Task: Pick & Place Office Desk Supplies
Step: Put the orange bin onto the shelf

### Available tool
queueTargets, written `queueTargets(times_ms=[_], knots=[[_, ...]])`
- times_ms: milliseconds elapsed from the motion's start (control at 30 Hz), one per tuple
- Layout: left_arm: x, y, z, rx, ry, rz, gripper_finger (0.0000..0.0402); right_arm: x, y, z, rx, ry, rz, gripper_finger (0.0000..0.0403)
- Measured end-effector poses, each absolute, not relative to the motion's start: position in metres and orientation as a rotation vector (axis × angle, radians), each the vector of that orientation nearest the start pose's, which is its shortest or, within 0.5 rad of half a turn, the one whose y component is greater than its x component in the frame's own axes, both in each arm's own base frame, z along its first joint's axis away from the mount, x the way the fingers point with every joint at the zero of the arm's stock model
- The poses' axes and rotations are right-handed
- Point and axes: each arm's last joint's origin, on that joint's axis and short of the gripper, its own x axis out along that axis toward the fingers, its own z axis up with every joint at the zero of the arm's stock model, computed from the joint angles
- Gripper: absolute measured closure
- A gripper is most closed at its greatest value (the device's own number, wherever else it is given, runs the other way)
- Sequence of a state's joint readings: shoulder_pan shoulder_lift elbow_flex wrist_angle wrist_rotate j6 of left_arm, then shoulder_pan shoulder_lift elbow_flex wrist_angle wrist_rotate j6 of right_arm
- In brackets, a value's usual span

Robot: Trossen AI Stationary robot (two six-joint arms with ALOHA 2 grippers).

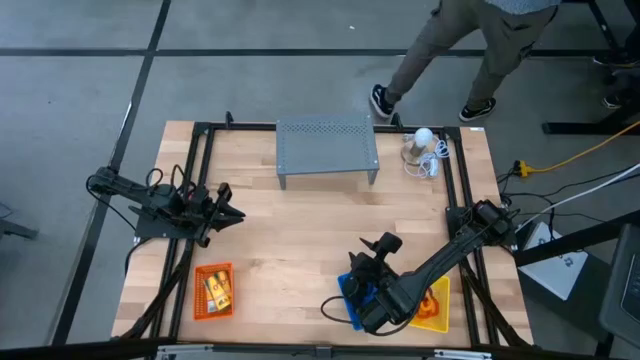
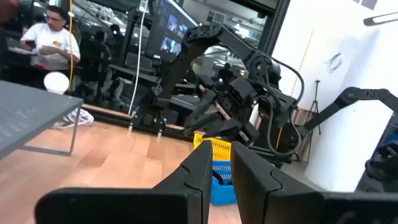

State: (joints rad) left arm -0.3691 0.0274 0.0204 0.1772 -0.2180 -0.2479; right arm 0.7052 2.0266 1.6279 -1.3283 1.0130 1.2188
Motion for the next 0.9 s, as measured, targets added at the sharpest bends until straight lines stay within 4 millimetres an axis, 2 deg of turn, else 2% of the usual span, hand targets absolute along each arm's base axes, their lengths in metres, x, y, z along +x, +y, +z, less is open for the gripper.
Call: queueTargets(times_ms=[167,467,633,733,900], knots=[[0.095,-0.029,0.182,-0.329,-0.104,-0.141,0.0347,0.301,0.222,0.219,-0.234,0.703,-0.773,0.0170],[0.100,-0.029,0.175,-0.287,-0.033,-0.059,0.0347,0.305,0.218,0.219,-0.223,0.695,-0.788,0.0170],[0.101,-0.027,0.176,-0.282,-0.057,0.024,0.0347,0.307,0.216,0.221,-0.270,0.662,-0.795,0.0170],[0.101,-0.028,0.182,-0.231,-0.103,-0.031,0.0347,0.311,0.212,0.222,-0.345,0.641,-0.793,0.0170],[0.099,-0.033,0.191,-0.124,-0.194,-0.192,0.0347,0.318,0.205,0.221,-0.340,0.684,-0.793,0.0170]])
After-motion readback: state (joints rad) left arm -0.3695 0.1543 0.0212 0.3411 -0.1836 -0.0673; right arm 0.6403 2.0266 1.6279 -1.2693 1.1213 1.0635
